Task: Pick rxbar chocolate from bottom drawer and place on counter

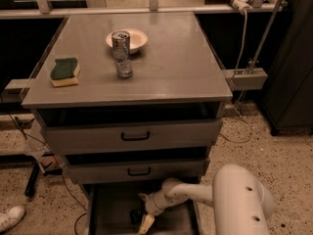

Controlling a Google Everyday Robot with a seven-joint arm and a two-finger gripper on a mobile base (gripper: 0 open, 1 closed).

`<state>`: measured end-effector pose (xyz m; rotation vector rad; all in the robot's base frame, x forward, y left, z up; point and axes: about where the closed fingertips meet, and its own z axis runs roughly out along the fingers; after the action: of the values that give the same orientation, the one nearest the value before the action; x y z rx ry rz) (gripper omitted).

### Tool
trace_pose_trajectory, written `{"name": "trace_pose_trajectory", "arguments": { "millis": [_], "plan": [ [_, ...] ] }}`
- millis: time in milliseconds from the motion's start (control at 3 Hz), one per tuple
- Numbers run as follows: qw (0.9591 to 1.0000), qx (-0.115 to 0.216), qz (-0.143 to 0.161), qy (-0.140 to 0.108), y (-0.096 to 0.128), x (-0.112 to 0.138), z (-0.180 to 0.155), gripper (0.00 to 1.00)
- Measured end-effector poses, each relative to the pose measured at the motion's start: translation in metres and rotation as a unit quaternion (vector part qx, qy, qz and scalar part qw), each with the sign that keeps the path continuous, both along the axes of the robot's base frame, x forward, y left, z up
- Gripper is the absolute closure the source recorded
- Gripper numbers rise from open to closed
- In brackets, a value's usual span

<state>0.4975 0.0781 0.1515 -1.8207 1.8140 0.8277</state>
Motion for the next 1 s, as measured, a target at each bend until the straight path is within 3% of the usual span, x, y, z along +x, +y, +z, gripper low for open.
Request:
{"name": "trace_pose_trajectory", "arguments": {
  "millis": [667,1000],
  "plan": [
    [0.9999,0.007,-0.006,0.014,-0.012,-0.013,-0.031,0.0],
    [0.9998,0.009,-0.013,0.014,-0.015,-0.011,-0.038,0.19]
  ]
}}
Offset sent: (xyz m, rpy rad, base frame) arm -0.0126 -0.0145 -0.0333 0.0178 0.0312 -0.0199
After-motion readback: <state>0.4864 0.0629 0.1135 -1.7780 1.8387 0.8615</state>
